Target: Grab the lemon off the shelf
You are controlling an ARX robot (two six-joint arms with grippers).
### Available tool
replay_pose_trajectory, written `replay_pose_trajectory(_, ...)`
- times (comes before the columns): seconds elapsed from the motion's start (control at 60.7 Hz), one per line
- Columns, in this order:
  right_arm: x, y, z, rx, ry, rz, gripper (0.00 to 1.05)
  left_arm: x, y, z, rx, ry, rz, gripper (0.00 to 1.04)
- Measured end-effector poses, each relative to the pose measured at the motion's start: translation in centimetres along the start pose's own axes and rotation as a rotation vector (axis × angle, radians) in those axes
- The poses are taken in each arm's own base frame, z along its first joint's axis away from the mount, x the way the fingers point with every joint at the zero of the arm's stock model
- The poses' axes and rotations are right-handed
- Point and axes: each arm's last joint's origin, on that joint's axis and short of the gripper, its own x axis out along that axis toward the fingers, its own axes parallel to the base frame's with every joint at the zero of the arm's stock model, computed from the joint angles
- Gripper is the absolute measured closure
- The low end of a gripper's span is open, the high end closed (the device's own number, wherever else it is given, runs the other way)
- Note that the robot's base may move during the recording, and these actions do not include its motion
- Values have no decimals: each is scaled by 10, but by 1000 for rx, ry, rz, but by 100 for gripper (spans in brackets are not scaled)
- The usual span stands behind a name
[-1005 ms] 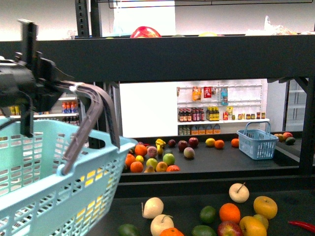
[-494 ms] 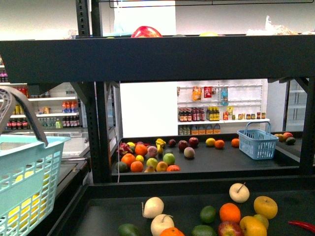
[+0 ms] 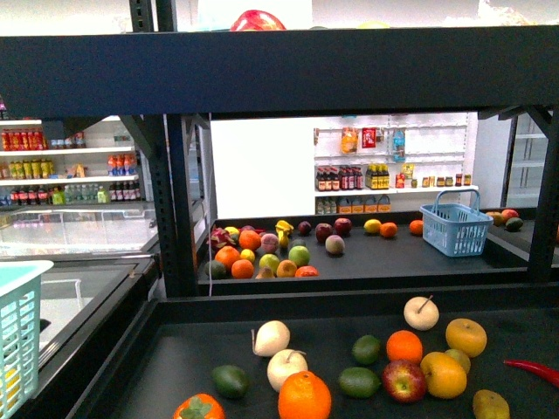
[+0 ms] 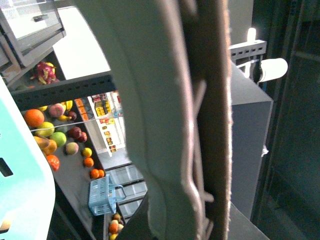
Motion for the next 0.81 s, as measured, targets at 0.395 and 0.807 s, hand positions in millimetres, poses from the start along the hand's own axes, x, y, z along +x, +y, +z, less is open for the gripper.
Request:
replay_pose_trajectory(0.395, 0, 0, 0, 0, 0, 1, 7, -11, 17, 3, 24, 14, 52, 52)
replay_pose_trajectory(0.807, 0, 0, 0, 0, 0, 0, 7, -19, -13, 5, 173, 46, 264, 8)
